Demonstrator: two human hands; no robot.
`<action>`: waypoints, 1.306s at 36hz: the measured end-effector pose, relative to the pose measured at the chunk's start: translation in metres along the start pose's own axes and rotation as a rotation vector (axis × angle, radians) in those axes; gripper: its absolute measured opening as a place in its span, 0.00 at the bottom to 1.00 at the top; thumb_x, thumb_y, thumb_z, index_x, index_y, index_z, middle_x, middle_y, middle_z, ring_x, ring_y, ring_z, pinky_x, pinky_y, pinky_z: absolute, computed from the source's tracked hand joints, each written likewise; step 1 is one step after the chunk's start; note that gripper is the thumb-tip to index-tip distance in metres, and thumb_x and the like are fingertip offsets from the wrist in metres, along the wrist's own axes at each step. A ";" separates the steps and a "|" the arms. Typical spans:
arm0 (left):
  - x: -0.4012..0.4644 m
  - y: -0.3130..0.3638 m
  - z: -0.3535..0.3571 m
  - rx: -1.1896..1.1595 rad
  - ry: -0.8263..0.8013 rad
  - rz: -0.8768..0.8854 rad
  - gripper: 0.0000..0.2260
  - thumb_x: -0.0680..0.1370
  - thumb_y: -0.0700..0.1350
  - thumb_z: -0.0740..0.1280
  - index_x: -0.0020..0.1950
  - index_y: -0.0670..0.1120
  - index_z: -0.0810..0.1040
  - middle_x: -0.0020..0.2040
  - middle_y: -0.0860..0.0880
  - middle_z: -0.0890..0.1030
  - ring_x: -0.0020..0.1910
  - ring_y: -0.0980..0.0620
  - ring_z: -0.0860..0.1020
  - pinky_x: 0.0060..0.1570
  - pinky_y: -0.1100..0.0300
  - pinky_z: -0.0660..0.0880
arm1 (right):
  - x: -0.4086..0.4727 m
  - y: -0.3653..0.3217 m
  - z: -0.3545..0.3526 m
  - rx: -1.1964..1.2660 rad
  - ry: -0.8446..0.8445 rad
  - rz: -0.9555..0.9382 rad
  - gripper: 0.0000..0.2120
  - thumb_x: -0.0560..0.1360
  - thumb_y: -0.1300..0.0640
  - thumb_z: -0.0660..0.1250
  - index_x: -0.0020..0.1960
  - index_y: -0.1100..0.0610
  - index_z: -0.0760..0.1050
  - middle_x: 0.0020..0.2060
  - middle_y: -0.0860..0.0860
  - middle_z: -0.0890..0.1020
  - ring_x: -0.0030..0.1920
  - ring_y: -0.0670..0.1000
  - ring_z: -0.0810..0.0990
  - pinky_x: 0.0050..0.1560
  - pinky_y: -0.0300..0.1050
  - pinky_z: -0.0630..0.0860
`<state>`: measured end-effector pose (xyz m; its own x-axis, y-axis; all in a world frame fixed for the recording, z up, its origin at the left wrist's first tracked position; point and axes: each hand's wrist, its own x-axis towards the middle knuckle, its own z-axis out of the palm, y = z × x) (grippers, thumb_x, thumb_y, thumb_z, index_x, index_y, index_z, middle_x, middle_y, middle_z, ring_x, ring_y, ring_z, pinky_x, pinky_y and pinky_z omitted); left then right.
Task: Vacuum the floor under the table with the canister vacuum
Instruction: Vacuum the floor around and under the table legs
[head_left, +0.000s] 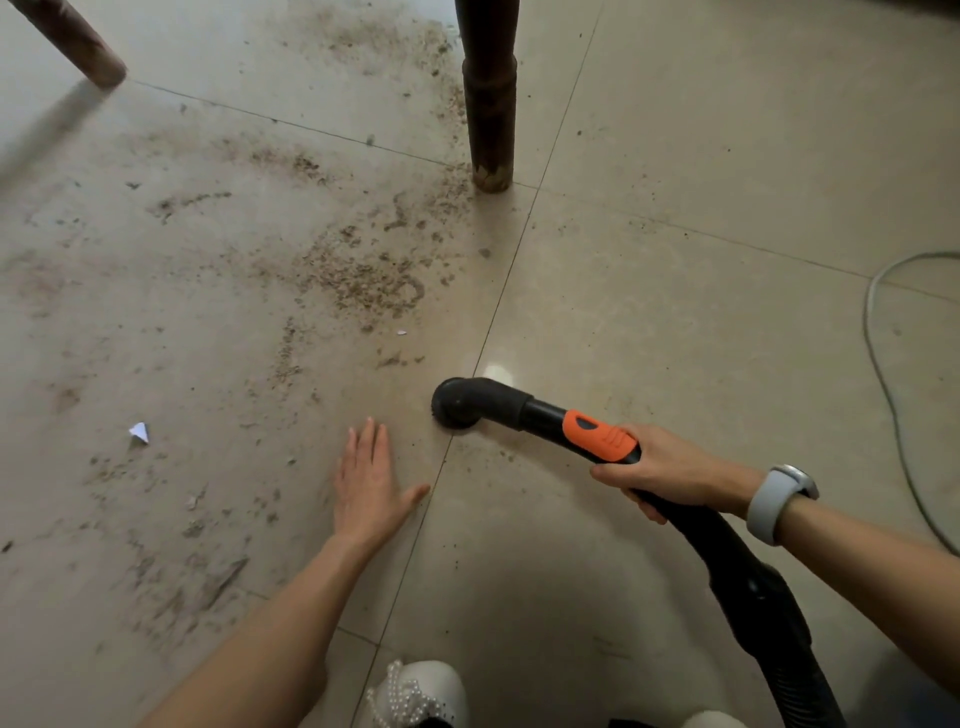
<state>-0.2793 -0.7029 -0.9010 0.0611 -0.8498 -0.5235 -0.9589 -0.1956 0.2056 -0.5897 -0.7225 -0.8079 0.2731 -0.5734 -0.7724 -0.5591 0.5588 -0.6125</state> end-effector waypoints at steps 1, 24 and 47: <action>-0.001 -0.001 0.000 0.014 -0.002 -0.005 0.43 0.76 0.60 0.65 0.79 0.44 0.42 0.79 0.47 0.40 0.77 0.48 0.39 0.76 0.50 0.43 | -0.002 0.001 0.001 -0.005 -0.025 0.008 0.11 0.76 0.58 0.67 0.52 0.63 0.68 0.24 0.52 0.75 0.21 0.51 0.72 0.25 0.42 0.72; -0.011 -0.007 -0.001 0.076 -0.041 -0.008 0.42 0.76 0.59 0.66 0.79 0.47 0.44 0.79 0.46 0.42 0.77 0.44 0.41 0.75 0.48 0.46 | 0.024 -0.021 0.031 -0.713 0.172 -0.114 0.18 0.76 0.42 0.64 0.57 0.54 0.70 0.40 0.50 0.77 0.37 0.50 0.75 0.36 0.43 0.70; -0.018 0.058 -0.013 -0.628 0.087 -0.050 0.09 0.80 0.50 0.62 0.54 0.47 0.78 0.53 0.46 0.79 0.53 0.50 0.76 0.55 0.55 0.72 | -0.024 0.027 0.018 -0.041 0.105 0.002 0.21 0.74 0.53 0.70 0.61 0.54 0.65 0.43 0.53 0.78 0.27 0.51 0.80 0.31 0.45 0.79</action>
<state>-0.3319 -0.7058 -0.8689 0.1492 -0.8639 -0.4811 -0.6109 -0.4631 0.6421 -0.5974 -0.6830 -0.8082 0.1901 -0.6332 -0.7503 -0.5920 0.5357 -0.6021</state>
